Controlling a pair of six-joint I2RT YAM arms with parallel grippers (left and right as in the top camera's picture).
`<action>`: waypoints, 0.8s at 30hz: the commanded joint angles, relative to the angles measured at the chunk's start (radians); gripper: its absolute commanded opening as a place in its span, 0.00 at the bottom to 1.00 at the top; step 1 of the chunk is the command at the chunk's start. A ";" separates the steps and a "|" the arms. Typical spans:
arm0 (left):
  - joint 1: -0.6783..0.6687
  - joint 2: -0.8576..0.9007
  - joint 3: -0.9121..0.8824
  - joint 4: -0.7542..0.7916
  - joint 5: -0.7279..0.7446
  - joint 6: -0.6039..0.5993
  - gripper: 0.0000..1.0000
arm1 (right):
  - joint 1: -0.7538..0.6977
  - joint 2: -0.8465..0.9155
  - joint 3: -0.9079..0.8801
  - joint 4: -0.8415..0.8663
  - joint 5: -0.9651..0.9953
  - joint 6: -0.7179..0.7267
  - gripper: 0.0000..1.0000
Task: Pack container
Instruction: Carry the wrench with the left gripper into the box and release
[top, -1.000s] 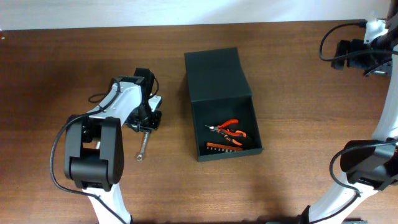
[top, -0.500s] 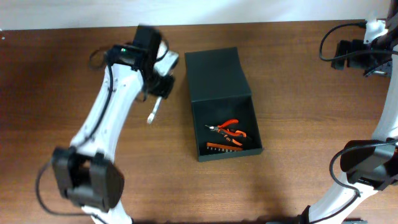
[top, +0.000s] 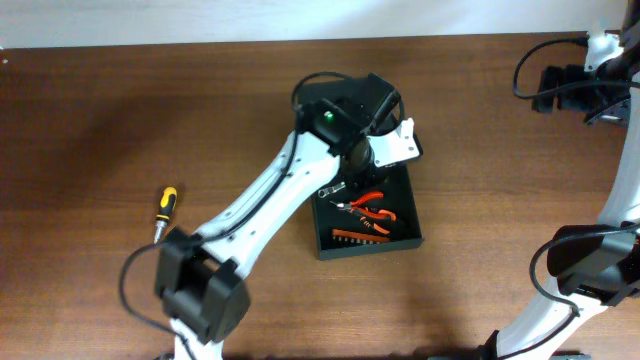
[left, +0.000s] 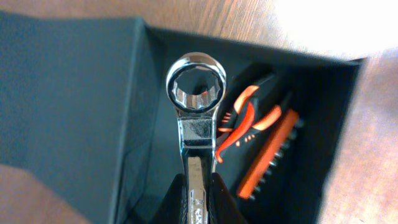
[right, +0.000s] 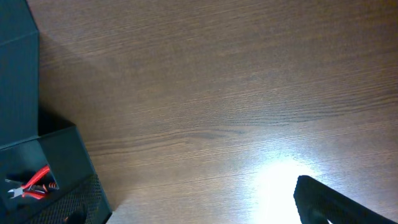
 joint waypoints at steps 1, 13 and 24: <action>0.008 0.087 -0.003 0.018 0.004 0.026 0.02 | -0.003 0.002 -0.005 0.000 -0.006 0.008 0.99; 0.009 0.198 -0.008 -0.023 0.003 0.022 0.68 | -0.003 0.002 -0.005 0.000 -0.006 0.008 0.99; 0.092 0.103 0.208 -0.233 -0.179 -0.208 0.99 | -0.003 0.002 -0.005 -0.001 -0.006 0.008 0.99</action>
